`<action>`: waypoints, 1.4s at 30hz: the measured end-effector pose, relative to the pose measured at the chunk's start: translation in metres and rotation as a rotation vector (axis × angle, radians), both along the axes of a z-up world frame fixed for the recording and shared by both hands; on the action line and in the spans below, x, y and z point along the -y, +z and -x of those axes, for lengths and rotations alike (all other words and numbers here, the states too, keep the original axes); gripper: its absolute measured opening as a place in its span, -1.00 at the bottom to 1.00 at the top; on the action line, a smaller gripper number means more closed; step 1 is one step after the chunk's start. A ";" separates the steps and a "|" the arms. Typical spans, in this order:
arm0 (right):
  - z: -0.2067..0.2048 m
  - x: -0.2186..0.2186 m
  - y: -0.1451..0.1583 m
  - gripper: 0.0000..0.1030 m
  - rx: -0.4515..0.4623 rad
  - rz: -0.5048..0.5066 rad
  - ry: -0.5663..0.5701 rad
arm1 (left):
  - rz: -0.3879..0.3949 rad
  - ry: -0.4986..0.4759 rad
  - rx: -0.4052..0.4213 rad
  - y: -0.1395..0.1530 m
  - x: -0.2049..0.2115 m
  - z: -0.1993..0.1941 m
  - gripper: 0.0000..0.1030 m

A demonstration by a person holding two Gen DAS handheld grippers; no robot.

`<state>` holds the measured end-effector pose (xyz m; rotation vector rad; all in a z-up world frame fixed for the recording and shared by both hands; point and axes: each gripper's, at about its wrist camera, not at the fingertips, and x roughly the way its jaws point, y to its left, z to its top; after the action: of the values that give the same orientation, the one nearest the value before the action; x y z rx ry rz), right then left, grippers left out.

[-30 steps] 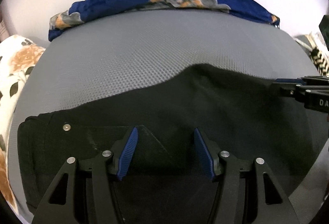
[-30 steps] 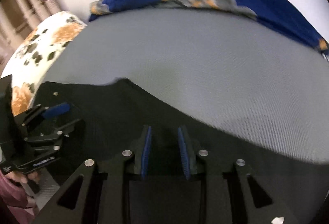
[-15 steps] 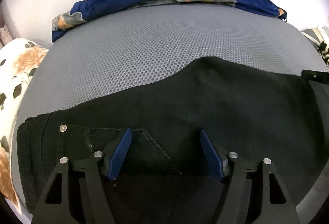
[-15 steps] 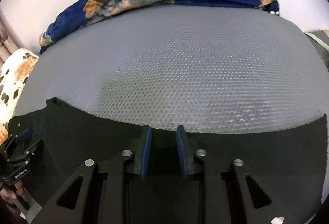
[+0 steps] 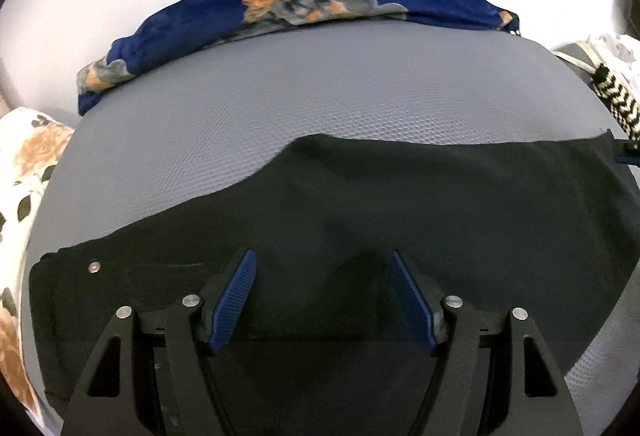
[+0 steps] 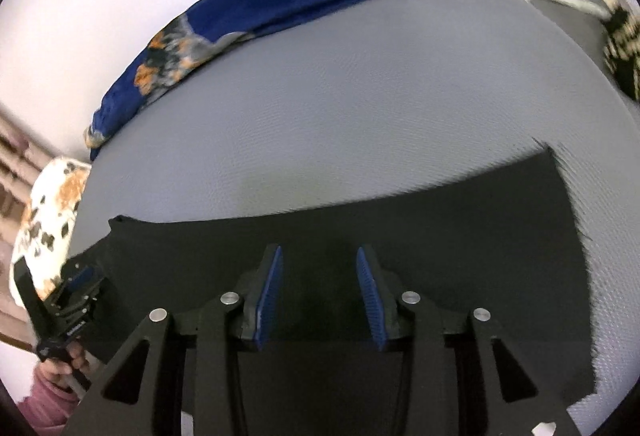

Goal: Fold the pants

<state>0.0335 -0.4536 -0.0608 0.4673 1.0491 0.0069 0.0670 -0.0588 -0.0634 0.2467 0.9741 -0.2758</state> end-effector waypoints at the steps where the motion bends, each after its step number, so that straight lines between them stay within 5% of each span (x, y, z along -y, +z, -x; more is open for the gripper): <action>1: 0.002 0.010 -0.001 -0.24 -0.010 -0.011 -0.013 | -0.001 -0.004 -0.001 0.000 0.003 0.000 0.36; 8: 0.021 0.081 -0.016 -0.22 -0.081 -0.002 -0.097 | -0.019 -0.032 -0.016 -0.004 0.028 -0.001 0.36; 23: 0.044 0.142 -0.033 -0.22 -0.107 -0.131 -0.065 | -0.030 -0.055 -0.055 -0.012 0.058 -0.006 0.36; 36: 0.051 0.192 -0.046 -0.24 -0.094 -0.391 0.043 | 0.024 0.075 -0.124 -0.024 0.052 -0.010 0.38; 42: 0.061 0.219 -0.041 -0.21 -0.108 -0.346 0.035 | 0.028 0.113 -0.133 -0.026 0.051 -0.012 0.47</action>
<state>-0.0271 -0.6729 -0.1018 0.7695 1.1674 0.1988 0.0794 -0.1102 -0.0890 0.1480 1.1107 -0.2038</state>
